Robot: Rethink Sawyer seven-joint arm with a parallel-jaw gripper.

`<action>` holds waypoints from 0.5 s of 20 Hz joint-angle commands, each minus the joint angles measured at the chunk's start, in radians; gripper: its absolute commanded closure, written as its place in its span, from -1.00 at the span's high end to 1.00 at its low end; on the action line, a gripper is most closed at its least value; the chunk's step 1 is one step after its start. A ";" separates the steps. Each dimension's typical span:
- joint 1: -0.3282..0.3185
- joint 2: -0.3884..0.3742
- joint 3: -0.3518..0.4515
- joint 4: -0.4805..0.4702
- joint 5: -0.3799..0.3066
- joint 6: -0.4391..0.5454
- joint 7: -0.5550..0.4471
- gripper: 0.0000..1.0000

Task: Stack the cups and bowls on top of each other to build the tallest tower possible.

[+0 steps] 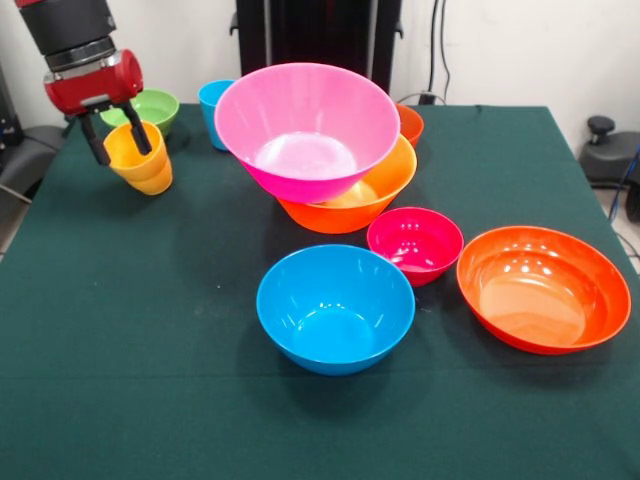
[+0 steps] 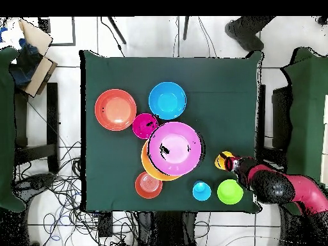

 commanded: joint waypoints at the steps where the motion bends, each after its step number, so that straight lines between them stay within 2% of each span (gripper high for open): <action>1: 0.036 -0.006 -0.048 -0.011 -0.069 0.048 -0.316 1.00; 5: 0.028 -0.046 -0.039 0.027 -0.060 0.042 -0.281 1.00; 7: 0.021 -0.110 -0.028 0.089 -0.051 0.024 -0.219 1.00; 10: 0.006 -0.283 -0.001 0.242 -0.020 -0.033 -0.062 1.00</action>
